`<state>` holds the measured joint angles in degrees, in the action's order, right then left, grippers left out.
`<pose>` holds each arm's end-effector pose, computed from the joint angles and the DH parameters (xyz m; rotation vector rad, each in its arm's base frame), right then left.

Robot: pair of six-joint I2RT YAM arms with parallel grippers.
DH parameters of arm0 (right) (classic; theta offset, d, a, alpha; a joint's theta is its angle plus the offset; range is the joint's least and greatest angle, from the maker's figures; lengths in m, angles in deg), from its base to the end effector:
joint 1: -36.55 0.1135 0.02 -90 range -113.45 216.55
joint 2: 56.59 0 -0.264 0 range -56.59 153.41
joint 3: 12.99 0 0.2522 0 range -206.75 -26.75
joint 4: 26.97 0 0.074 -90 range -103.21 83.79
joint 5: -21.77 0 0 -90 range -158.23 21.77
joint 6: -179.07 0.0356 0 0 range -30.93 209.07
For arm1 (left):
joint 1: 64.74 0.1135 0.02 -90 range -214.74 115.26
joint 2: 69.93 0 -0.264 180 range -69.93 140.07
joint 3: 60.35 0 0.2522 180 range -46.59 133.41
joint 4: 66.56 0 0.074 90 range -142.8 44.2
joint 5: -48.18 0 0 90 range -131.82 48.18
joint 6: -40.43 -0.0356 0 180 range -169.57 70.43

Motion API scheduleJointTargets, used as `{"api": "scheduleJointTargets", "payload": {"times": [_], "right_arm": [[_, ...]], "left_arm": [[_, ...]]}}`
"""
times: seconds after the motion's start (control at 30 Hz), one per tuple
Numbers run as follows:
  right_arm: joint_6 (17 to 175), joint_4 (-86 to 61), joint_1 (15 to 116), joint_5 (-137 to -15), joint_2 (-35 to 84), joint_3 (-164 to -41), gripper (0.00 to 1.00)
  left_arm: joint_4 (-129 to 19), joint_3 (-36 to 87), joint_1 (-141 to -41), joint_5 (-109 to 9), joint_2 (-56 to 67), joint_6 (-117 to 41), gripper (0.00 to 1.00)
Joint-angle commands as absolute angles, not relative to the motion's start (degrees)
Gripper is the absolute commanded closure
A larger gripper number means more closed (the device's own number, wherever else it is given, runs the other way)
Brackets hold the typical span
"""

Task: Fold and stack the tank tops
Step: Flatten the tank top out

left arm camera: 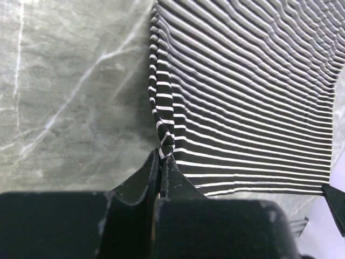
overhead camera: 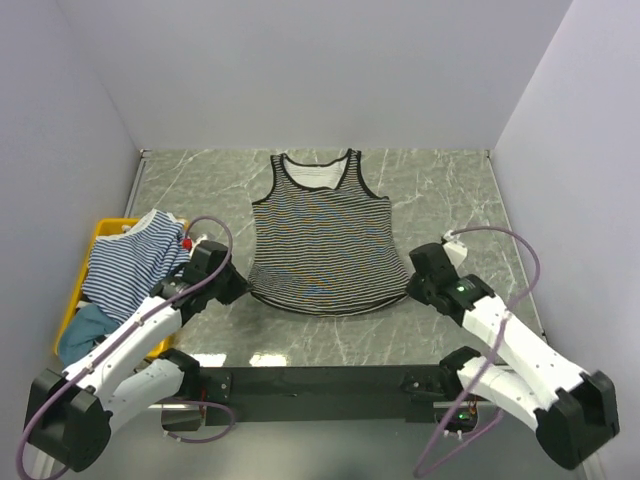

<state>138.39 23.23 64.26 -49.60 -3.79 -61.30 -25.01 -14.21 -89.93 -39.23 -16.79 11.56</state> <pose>0.1594 0.0709 0.2161 0.5871 2.3915 0.1718 0.1676 -0.0771 0.2119 -0.7969 2.3872 -0.6098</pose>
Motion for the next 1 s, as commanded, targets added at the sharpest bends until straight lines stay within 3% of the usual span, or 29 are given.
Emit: {"api": "scheduleJointTargets", "payload": {"times": [0.0,0.1,0.17,0.33,0.37,0.5,0.53,0.6,0.7,0.87,0.97], "right_arm": [[137.06,29.84,63.97,-48.98,-9.03,-68.64,1.00],[132.77,28.89,63.62,-47.06,-8.09,-82.40,1.00],[126.10,25.56,61.79,-44.59,0.16,-92.18,1.00],[112.64,15.97,56.25,-45.11,27.88,-132.51,1.00],[111.93,15.97,54.50,-47.12,32.23,-145.97,1.00],[108.33,13.26,51.32,-51.87,52.10,-176.03,1.00],[107.80,10.98,50.88,-52.76,56.57,-178.69,1.00],[107.09,0.49,49.83,-53.90,57.06,-175.23,1.00],[104.81,-12.47,49.65,-53.91,54.07,-164.92,1.00],[102.60,-13.12,49.30,-54.35,61.27,-175.10,1.00],[102.17,-17.60,49.21,-54.00,60.49,-173.45,1.00]], "left_arm": [[-24.77,-8.55,-89.78,-40.86,-20.35,9.15,0.99],[-26.25,1.90,-88.74,-37.27,-18.63,6.69,0.99],[-30.11,13.10,-85.94,-38.82,-14.41,5.72,0.99],[-43.65,40.72,-79.77,-39.19,8.51,1.26,0.99],[-45.58,51.91,-79.51,-39.79,16.73,-0.07,0.99],[-44.89,83.87,-76.52,-44.36,38.66,-4.47,0.99],[-45.59,93.41,-75.91,-45.15,42.35,-4.57,0.99],[-52.48,98.07,-73.89,-49.35,49.84,-3.08,0.99],[-65.92,95.11,-72.48,-50.16,51.53,-1.84,0.99],[-72.23,96.40,-71.51,-50.35,54.77,-3.25,0.99],[-73.01,98.61,-70.37,-49.91,55.49,-3.08,0.99]]}}
